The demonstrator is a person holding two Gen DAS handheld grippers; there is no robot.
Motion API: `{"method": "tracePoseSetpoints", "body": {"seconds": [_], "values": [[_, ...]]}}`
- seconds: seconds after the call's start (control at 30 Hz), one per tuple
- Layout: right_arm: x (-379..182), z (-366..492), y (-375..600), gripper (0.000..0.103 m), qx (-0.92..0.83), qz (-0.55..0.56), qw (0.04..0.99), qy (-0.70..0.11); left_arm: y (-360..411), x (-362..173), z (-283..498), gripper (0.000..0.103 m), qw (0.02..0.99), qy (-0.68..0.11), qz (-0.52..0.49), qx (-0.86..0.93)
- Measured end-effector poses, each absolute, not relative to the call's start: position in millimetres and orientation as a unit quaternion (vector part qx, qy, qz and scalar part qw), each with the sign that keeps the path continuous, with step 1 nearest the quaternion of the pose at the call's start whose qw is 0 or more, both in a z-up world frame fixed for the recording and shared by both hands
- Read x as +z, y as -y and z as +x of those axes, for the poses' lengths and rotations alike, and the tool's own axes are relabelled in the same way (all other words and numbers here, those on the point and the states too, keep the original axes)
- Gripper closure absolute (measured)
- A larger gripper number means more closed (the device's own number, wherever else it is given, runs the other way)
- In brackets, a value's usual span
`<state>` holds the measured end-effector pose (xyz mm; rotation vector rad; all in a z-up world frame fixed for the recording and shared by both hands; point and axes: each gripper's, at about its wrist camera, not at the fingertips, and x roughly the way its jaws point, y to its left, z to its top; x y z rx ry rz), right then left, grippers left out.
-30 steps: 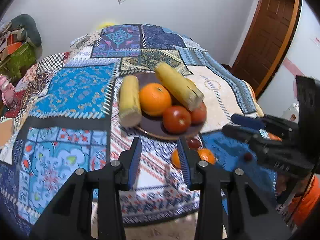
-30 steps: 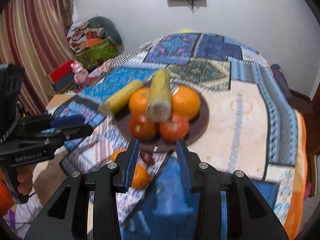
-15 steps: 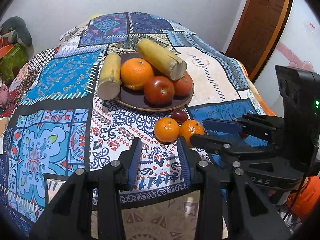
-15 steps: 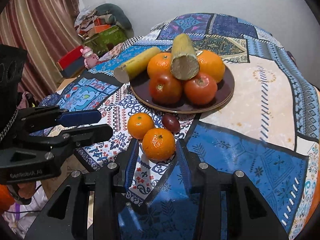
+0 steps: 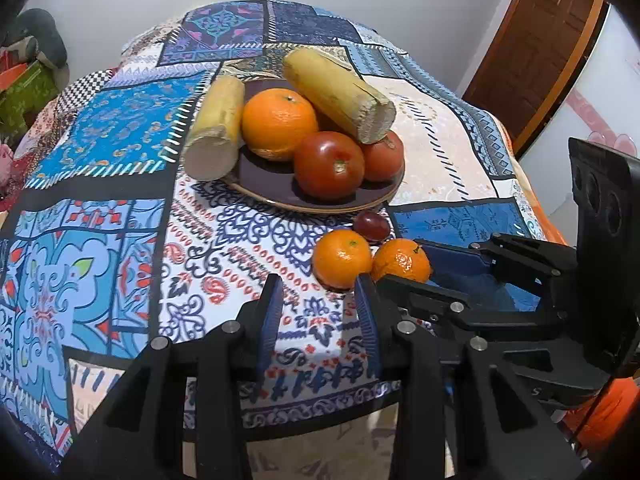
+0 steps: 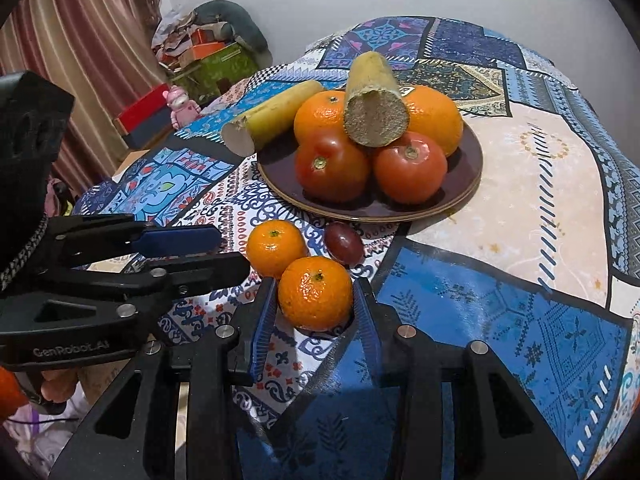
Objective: Organize fruits
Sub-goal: 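Grasp a small mandarin with the right gripper while the left grasps the other mandarin, then lift both mandarins and carry them over the purple plate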
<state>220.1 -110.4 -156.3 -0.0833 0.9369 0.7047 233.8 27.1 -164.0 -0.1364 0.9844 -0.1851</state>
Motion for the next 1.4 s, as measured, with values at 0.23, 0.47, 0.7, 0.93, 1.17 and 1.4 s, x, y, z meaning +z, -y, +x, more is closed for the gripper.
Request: {"method": "tracePoseSetpoints", "body": {"seconds": [0.23, 0.47, 0.7, 0.93, 1.17, 1.4], "values": [[-151, 222, 127, 0.067, 0.327, -0.029, 0.836, -0.439, -11, -165, 244, 0.067, 0.875, -0.474, -0.044, -0.088], [-145, 224, 142, 0.067, 0.319, -0.021, 0.843, -0.432, 2, -172, 260, 0.067, 0.867, -0.489, -0.029, -0.089], [-138, 227, 150, 0.067, 0.310, -0.012, 0.850, -0.425, 6, -173, 262, 0.068, 0.867, -0.488, -0.019, -0.094], [-121, 232, 152, 0.067, 0.304, -0.012, 0.859, -0.410, 6, -154, 253, 0.068, 0.884, -0.459, -0.002, -0.090], [-100, 244, 150, 0.067, 0.296, -0.014, 0.874, -0.386, -9, -124, 257, 0.068, 0.897, -0.434, -0.017, -0.085], [-78, 258, 142, 0.067, 0.290, -0.023, 0.885, -0.364, -21, -92, 265, 0.068, 0.911, -0.405, -0.011, -0.072]]}}
